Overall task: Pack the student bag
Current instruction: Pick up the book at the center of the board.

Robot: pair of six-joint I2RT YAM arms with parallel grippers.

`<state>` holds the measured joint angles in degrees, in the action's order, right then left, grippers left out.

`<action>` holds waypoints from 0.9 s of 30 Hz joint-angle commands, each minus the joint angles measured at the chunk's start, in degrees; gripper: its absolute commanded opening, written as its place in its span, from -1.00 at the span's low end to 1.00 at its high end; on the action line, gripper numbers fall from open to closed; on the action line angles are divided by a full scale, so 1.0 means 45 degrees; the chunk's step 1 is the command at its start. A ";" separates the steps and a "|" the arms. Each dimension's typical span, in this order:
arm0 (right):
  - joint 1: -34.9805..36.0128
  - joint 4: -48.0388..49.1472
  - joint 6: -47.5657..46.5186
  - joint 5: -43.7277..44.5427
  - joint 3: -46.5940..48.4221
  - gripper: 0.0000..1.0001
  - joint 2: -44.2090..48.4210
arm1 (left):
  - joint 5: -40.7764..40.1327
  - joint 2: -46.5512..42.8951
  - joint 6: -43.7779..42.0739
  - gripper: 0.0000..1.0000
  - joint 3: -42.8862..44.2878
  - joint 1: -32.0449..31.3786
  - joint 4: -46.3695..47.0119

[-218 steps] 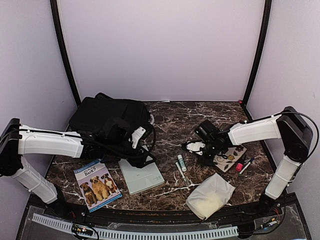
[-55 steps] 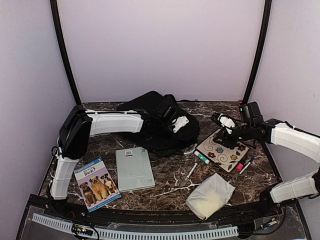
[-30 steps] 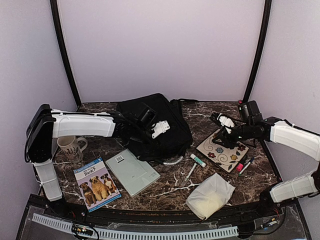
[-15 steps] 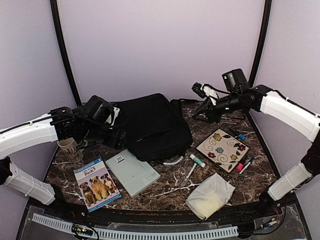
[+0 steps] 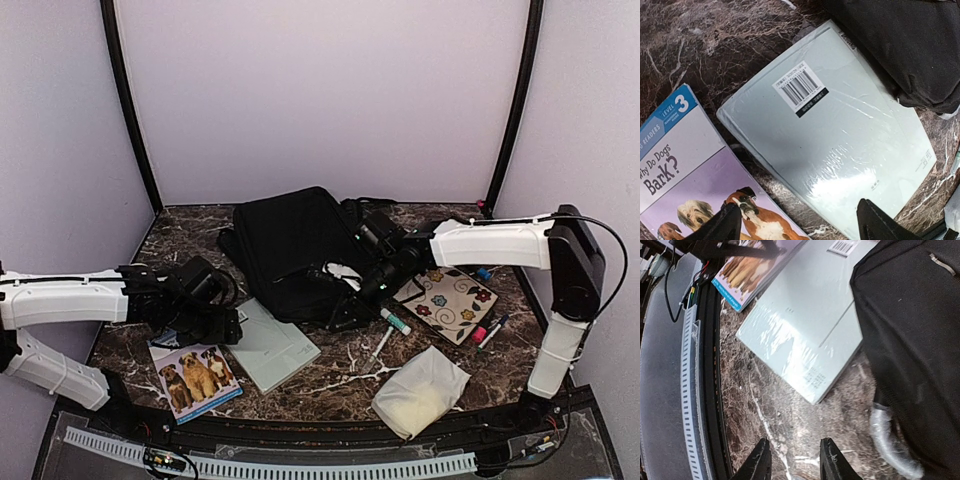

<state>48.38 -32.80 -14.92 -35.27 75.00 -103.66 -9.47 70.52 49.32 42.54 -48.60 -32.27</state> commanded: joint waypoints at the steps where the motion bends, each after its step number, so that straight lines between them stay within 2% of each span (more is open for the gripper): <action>1: 0.0570 0.0813 0.0488 -0.0403 -0.0490 -0.31 -0.0538 | -0.0134 0.0019 0.1816 0.65 -0.0591 0.0009 0.1280; 5: 0.1099 0.1078 0.0841 -0.0155 -0.0124 -0.30 -0.1282 | 0.0435 0.0324 0.2567 0.63 -0.1070 -0.0001 0.2410; 11: 0.1357 0.2592 0.2061 0.0355 -0.0343 -0.30 -0.1806 | -0.0442 0.0347 0.3970 0.61 -0.0925 -0.0040 0.1844; 17: 0.1357 0.1981 0.2512 -0.0235 0.0673 -0.27 -0.3313 | -0.0577 0.0344 0.5032 0.60 -0.1139 -0.0145 0.1872; 27: 0.1359 0.2110 0.2781 -0.0180 0.0862 -0.24 -0.3949 | -0.0068 0.0803 0.5662 0.57 -0.1942 -0.0177 0.3682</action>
<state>54.17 -22.39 -3.70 -37.10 78.39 -118.21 -10.35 72.84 72.58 34.76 -49.08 -18.79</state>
